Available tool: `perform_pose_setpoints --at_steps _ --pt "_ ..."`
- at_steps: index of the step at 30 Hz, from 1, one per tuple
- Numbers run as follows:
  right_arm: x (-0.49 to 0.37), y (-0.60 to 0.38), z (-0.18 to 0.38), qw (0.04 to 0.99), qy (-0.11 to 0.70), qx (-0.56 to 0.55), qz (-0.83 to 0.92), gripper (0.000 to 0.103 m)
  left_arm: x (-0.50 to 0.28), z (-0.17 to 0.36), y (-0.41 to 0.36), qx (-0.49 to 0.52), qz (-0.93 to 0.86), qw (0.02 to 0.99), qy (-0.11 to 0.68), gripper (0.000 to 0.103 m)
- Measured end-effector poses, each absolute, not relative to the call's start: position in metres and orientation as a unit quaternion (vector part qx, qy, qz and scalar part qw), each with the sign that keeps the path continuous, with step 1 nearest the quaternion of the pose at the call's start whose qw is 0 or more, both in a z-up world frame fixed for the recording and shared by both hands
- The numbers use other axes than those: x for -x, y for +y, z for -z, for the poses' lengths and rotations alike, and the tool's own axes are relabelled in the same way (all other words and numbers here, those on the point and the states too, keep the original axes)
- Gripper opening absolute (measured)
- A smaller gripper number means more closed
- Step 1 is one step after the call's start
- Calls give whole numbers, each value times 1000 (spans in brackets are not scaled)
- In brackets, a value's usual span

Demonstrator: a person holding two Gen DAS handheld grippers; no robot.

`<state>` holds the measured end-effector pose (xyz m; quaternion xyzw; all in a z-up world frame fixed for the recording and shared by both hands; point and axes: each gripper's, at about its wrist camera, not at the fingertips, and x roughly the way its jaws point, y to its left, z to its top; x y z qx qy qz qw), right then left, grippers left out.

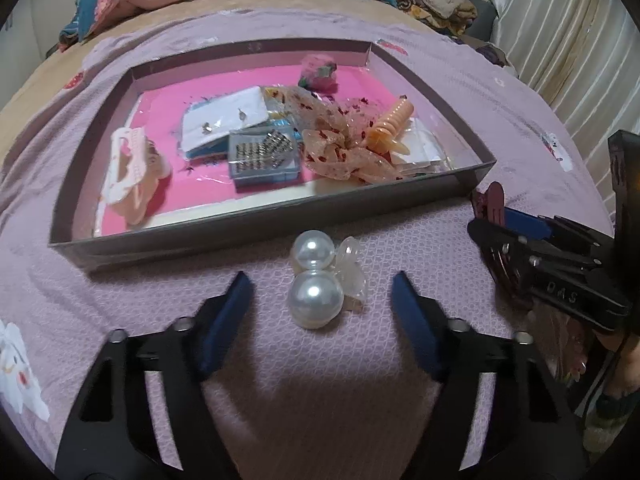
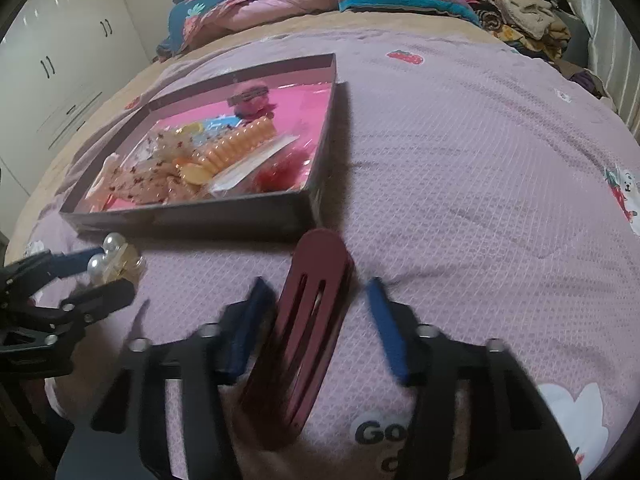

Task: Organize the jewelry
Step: 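Grasp the pearl hair clip with the left tool while the right tool grasps the maroon hair clip, then lower both clips into the box and open both tools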

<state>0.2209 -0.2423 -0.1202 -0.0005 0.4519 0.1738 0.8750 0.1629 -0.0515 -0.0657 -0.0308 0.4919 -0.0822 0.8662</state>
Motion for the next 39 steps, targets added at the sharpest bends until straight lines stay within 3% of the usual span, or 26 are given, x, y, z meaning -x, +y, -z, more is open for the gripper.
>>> perform_pose_setpoints --at_steps 1,3,4,15,25,39 --pt "-221 -244 120 875 451 -2 -174 35 -164 67 -53 29 84 865 493 49" --pt "-219 -247 117 876 449 -9 -177 32 -163 68 -56 20 88 865 494 28" --pt "-219 -248 116 876 448 -11 -178 31 -163 68 -57 19 91 864 494 26" --pt "-188 -253 63 891 398 -27 -216 29 -146 22 -34 53 115 882 453 25" --pt "-211 -223 13 909 346 -2 -232 29 -174 -4 -3 57 67 903 421 26" --pt "-277 -184 37 905 365 27 -217 29 -213 17 16 70 50 895 438 26"
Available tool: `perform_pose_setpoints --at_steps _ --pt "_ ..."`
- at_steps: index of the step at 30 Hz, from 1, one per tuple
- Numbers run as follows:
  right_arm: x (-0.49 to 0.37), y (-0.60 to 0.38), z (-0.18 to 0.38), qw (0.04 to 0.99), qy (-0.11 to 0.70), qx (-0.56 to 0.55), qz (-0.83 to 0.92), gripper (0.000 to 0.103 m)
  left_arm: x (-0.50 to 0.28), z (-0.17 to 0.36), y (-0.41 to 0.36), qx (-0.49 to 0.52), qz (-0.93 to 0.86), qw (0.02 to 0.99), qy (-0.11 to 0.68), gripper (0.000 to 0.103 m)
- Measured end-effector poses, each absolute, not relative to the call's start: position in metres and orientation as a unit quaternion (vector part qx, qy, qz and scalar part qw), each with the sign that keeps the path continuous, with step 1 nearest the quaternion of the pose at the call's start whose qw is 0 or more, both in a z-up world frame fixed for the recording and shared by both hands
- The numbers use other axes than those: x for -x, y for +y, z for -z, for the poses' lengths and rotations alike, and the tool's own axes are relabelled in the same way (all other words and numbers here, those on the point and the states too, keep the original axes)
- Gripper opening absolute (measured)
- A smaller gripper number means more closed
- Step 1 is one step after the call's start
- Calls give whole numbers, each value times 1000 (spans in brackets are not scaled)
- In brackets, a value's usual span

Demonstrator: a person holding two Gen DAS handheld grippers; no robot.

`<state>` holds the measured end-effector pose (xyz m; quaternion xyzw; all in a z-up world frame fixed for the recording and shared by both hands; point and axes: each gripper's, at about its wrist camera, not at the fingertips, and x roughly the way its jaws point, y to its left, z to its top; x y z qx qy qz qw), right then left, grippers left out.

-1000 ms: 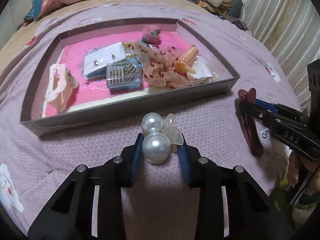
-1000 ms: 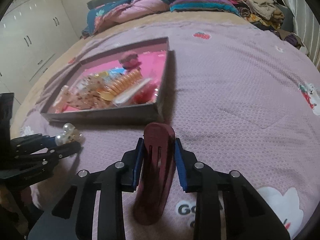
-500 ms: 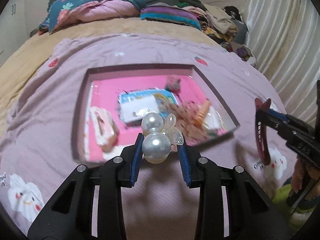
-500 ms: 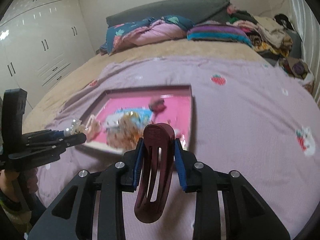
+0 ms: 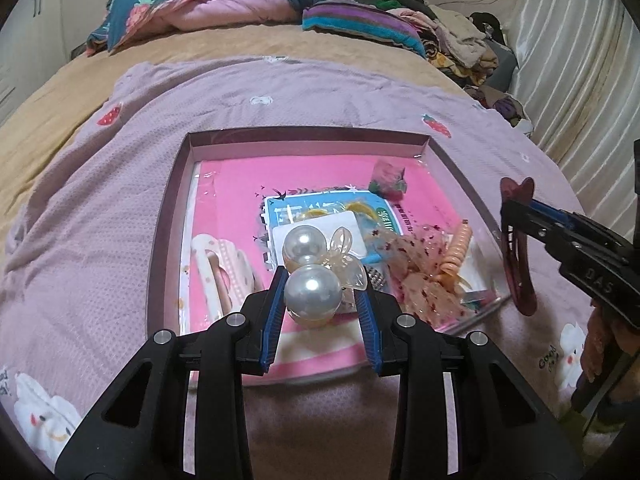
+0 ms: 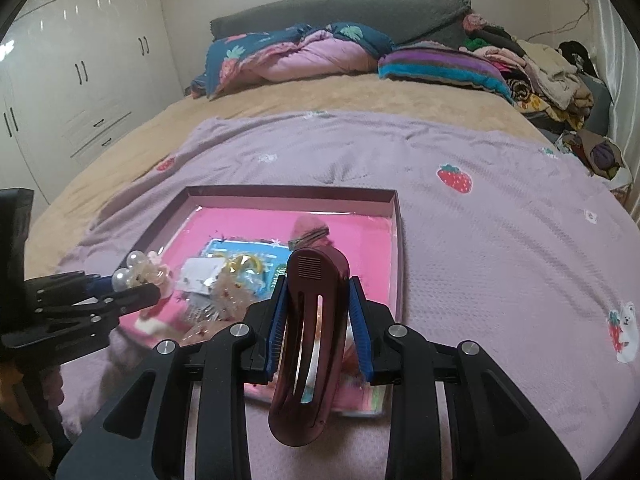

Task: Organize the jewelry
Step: 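Lower both clips into the box and open both tools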

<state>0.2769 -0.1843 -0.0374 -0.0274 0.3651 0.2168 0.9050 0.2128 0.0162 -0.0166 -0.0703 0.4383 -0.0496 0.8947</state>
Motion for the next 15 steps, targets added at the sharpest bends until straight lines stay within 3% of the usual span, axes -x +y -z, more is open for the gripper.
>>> perform_pose_setpoints --at_steps 12,15 --pt "-293 -173 70 890 403 41 -211 30 -217 26 17 71 47 891 446 26" --pt "-291 -174 69 889 403 40 -214 38 -216 25 17 69 46 892 444 26"
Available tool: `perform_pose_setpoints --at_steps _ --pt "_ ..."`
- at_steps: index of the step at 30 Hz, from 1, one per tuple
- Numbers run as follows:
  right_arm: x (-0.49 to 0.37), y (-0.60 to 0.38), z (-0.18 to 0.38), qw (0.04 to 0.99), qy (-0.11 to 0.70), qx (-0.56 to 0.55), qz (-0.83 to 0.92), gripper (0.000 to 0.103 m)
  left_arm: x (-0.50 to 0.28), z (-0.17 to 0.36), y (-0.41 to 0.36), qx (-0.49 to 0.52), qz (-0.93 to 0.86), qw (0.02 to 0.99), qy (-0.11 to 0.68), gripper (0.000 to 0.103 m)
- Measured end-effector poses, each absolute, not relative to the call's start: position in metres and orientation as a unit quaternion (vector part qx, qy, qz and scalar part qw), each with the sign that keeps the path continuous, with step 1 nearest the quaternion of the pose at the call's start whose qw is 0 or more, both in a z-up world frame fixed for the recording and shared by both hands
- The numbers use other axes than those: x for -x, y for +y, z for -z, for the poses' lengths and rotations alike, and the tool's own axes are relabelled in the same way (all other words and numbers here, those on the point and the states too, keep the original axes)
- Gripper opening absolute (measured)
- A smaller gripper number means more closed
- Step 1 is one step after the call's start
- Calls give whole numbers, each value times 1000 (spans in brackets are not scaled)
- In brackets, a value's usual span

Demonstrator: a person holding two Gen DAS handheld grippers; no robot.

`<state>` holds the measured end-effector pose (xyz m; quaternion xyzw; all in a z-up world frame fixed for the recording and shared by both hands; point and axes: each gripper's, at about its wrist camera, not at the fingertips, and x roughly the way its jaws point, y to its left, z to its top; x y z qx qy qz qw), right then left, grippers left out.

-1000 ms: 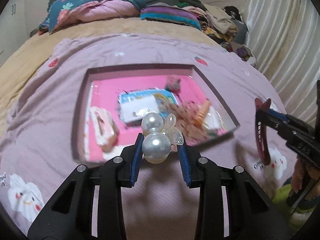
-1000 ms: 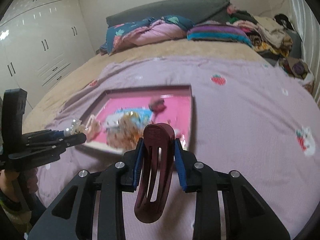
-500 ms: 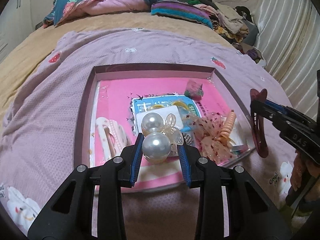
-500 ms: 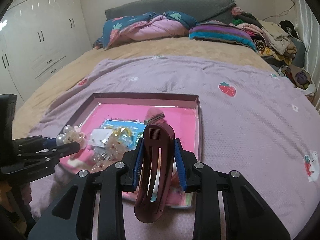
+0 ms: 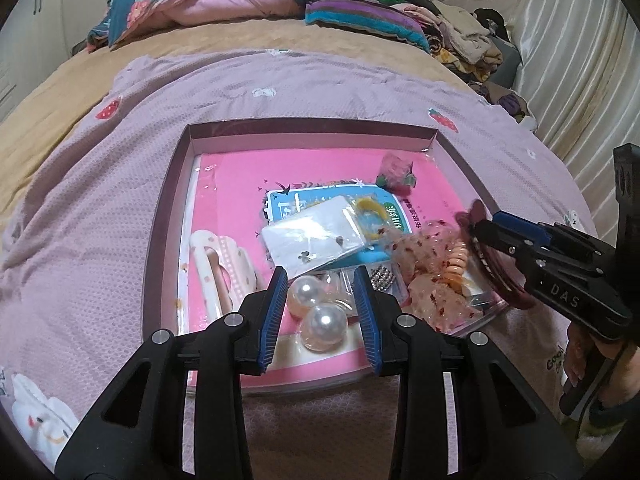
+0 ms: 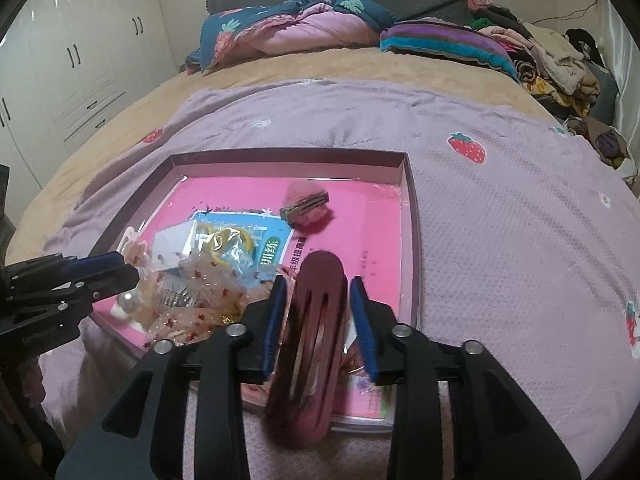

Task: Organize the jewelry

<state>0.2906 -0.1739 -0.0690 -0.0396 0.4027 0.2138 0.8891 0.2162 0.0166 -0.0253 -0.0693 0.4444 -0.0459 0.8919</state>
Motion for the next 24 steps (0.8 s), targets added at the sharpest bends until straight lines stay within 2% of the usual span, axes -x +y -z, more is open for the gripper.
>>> perform_pose_setpoints --at_steps 6,11,13,17,21,24 --pt "-277 -181 53 896 386 32 -216 52 -211 16 17 69 44 895 438 28" --pt "-258 -188 35 904 365 29 -219 68 -202 2 17 69 43 902 424 32" --pt "-249 -191 27 908 355 27 -221 69 -198 -5 17 69 41 904 419 35" --pt "-236 -197 15 912 345 19 -220 78 -188 -18 16 69 39 909 410 40" --pt "-222 -203 3 917 332 16 -221 80 -176 -32 15 69 37 915 397 50" --pt "-213 -208 -4 920 324 12 -220 90 -168 -40 15 70 34 918 390 57"
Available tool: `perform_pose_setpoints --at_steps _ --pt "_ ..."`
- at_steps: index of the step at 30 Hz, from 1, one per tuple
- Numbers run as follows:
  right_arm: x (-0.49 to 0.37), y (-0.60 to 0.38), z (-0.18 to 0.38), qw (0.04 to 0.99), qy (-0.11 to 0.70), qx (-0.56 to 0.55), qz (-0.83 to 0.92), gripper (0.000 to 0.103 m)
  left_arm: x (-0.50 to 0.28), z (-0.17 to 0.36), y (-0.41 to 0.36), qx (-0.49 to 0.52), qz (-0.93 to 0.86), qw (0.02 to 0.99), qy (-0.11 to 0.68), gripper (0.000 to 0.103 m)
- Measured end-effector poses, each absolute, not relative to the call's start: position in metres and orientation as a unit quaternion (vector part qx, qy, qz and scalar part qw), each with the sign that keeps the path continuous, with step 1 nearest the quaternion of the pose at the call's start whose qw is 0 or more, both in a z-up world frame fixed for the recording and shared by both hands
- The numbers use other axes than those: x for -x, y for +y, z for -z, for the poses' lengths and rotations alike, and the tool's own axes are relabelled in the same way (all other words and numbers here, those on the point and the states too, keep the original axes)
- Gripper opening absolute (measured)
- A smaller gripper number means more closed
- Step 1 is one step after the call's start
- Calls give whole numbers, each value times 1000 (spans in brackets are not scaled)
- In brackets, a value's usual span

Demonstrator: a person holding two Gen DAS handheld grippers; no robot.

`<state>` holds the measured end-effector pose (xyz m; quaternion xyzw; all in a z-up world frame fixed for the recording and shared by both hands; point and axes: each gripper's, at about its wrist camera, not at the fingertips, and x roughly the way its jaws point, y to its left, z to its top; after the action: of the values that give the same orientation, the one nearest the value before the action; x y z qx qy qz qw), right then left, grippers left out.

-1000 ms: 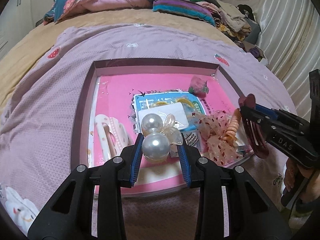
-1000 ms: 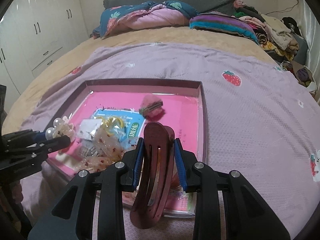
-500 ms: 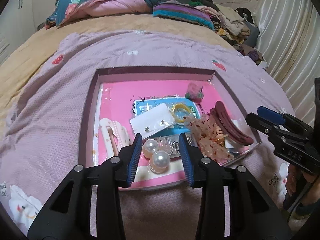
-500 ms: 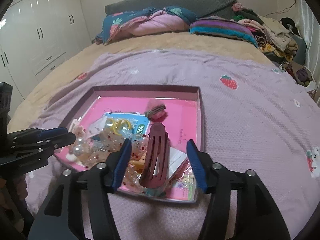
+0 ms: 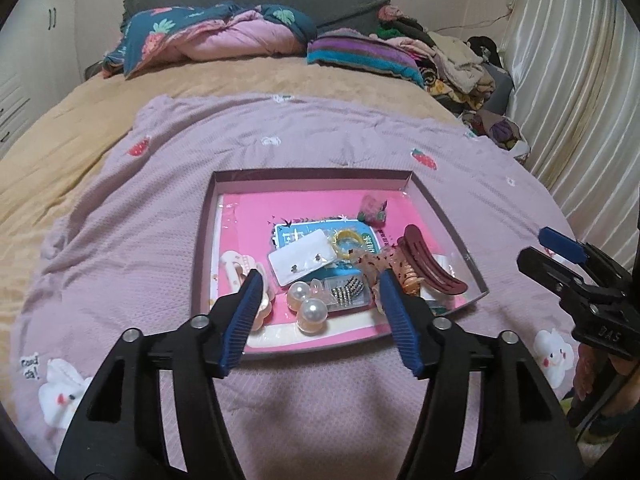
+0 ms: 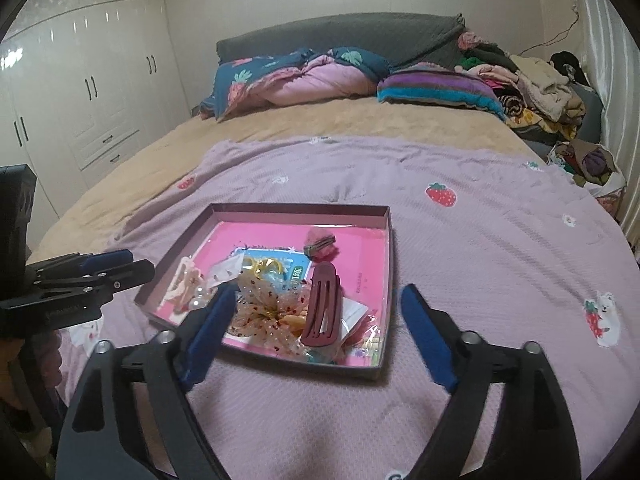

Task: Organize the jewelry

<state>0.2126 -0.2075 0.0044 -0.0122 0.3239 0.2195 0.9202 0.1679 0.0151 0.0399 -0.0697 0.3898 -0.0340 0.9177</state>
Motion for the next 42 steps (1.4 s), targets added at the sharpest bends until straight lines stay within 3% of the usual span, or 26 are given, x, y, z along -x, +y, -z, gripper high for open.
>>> perform_pose_setpoints --at_steps 4,6,11,42 --pt "-200 -215 -12 922 318 6 -220 90 -155 -49 13 69 34 921 383 67" --pt "-196 -217 -14 923 316 6 -217 91 -148 -53 11 67 34 922 380 77" --pt "-181 -224 -19 927 309 2 -213 98 -131 -58 10 65 33 925 372 93" --pt "-110 -230 -9 927 301 16 -224 99 -66 -36 6 50 11 931 361 94"
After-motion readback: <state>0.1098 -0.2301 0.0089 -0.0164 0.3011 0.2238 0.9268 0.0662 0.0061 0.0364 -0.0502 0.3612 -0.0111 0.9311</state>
